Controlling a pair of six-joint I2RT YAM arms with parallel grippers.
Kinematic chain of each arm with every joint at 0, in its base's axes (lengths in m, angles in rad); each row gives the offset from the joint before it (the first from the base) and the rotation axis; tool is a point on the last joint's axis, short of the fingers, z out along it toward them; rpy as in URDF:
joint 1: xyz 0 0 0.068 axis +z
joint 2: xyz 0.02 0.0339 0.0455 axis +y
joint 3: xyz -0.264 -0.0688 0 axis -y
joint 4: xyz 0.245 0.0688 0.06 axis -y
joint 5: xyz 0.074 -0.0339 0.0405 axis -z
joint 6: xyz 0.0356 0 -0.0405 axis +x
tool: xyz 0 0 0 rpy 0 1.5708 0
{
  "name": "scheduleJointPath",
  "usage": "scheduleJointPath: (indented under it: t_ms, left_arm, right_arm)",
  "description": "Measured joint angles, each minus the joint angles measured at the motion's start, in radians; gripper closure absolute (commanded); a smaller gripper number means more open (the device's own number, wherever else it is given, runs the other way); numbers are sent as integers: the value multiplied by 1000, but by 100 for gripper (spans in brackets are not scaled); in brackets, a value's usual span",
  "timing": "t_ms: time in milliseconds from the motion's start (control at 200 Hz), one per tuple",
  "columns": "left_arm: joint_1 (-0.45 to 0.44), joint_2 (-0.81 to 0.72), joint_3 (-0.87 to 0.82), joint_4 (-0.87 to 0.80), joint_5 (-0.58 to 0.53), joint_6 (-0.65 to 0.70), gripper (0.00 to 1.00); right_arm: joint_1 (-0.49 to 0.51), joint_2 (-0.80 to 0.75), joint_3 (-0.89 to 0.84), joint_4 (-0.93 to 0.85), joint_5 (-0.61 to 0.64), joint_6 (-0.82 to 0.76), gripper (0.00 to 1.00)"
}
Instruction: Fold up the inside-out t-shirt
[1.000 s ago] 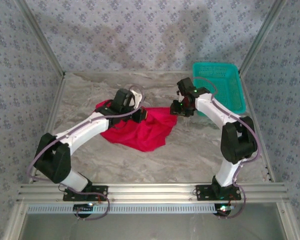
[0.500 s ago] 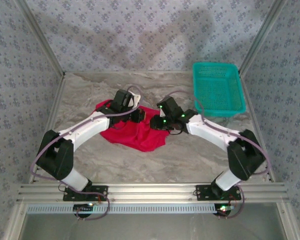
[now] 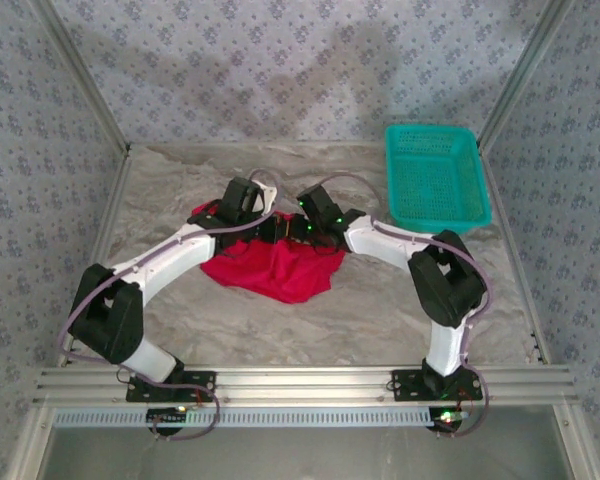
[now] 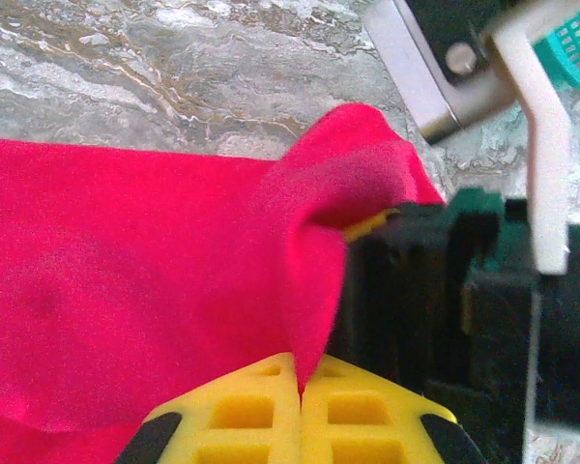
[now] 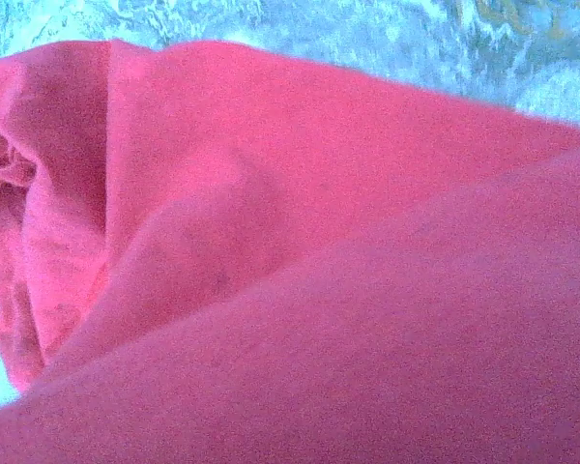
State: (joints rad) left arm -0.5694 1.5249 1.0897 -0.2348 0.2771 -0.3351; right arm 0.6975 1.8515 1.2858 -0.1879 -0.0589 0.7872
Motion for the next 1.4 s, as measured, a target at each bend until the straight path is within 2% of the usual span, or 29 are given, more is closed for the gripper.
scheduleJointPath:
  t_ms: [150,250,355,490,635,745,874,959,1054,1124,1229,1399]
  left_arm:
    - [14,-5,0,0,2,0,100]
    - [45,-5,0,0,10,0,100]
    - [91,-3,6,0,21,0,100]
    - [117,23,39,9,78,0,100]
    - [110,41,49,34,137,-8,100]
    - [111,48,44,57,153,-27,100]
    - [111,48,27,72,154,-38,100]
    - [113,48,19,72,151,-50,88]
    - [116,50,19,66,137,-58,63]
    - [112,45,16,54,106,-49,54]
    - [80,-1,-20,48,61,-22,50]
    - [8,-106,-111,101,83,-8,45]
  right_arm:
    - [-10,-2,46,-62,-10,-16,100]
    - [-11,-46,51,-142,-64,-61,100]
    - [-11,-150,45,-220,-159,-123,100]
    - [-25,-321,14,-235,-279,-179,100]
    - [-112,-436,-31,-222,-370,-186,100]
    - [-181,-443,-53,-208,-412,-186,100]
    - [-214,-430,-81,-193,-445,-183,100]
    - [-217,-417,-105,-158,-460,-175,100]
    - [-226,-385,-143,-111,-476,-137,100]
    - [-235,-353,-173,-73,-481,-105,100]
    - [-238,-331,-195,-57,-480,-76,100]
    - [-232,-332,-193,-26,-481,-60,100]
